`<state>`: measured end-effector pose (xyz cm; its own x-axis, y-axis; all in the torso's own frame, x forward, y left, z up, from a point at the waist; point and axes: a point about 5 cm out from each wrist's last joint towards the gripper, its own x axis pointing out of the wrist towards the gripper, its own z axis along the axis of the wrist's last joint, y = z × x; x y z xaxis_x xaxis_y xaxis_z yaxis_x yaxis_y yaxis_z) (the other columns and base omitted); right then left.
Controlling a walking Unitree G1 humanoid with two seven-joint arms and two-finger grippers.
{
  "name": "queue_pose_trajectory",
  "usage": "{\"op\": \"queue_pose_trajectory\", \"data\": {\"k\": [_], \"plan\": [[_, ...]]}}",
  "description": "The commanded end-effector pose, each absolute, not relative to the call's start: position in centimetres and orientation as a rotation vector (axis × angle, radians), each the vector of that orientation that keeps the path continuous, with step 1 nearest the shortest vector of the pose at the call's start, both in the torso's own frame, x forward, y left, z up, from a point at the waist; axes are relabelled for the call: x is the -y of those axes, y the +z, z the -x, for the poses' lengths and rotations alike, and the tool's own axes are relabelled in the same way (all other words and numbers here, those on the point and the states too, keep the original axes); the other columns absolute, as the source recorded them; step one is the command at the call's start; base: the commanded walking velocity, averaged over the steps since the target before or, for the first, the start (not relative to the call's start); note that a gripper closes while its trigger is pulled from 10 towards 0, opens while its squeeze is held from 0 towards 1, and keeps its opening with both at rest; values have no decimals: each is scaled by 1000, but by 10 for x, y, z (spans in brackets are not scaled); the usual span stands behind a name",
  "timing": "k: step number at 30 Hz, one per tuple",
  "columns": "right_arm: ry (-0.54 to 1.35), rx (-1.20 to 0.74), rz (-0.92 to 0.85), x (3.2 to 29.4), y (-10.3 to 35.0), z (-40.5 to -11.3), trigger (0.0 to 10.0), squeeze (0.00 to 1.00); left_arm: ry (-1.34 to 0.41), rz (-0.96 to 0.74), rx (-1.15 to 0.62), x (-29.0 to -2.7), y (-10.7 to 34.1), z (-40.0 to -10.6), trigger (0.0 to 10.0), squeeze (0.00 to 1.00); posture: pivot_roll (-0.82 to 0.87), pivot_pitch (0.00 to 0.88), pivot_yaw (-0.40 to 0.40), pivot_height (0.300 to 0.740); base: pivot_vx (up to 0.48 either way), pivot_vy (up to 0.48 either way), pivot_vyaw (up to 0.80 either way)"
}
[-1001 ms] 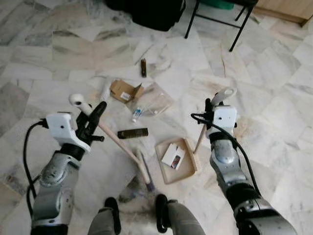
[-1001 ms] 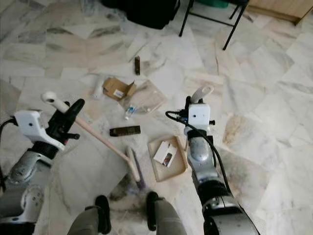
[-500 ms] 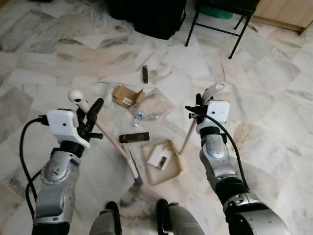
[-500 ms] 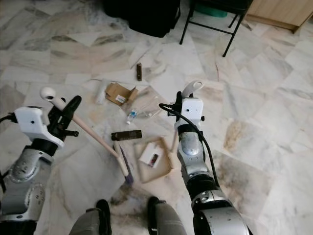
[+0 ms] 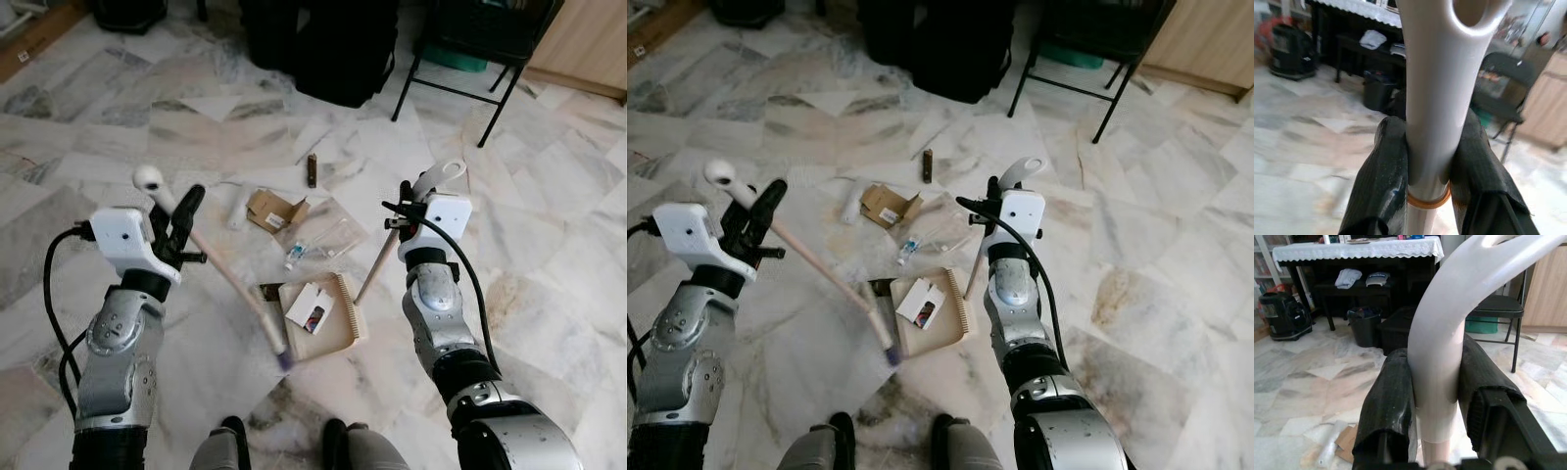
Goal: Sweep floor
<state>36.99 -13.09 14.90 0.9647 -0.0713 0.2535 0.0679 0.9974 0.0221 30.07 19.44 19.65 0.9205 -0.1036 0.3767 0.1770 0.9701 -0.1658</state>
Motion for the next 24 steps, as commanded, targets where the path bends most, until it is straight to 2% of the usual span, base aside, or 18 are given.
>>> {"op": "queue_pose_trajectory", "data": {"k": [1,5,9,13,19,21,24], "plan": [[-79,296,-28,133,155,-371,10000,0,-190,257,407,-191,205,-298,10000,0,13,153,-49,740,0,0,0],[-79,299,-30,134,157,-372,10000,0,-274,267,369,-186,207,-298,10000,0,20,147,-48,740,0,0,0],[-82,305,-33,134,159,-373,10000,0,-260,254,381,-189,209,-300,10000,0,20,140,-46,740,0,0,0],[-86,321,-36,136,162,-373,10000,0,-122,248,503,-205,229,-301,10000,0,19,135,-47,740,0,0,0],[-83,342,-44,136,167,-374,10000,0,-54,217,608,-210,253,-299,10000,0,16,135,-45,740,0,0,0],[-80,349,-48,135,169,-374,10000,0,25,134,669,-215,266,-295,10000,0,14,128,-42,740,0,0,0],[-74,356,-49,134,169,-374,10000,0,20,49,658,-211,263,-295,10000,0,-1,102,-46,740,0,0,0]]}}
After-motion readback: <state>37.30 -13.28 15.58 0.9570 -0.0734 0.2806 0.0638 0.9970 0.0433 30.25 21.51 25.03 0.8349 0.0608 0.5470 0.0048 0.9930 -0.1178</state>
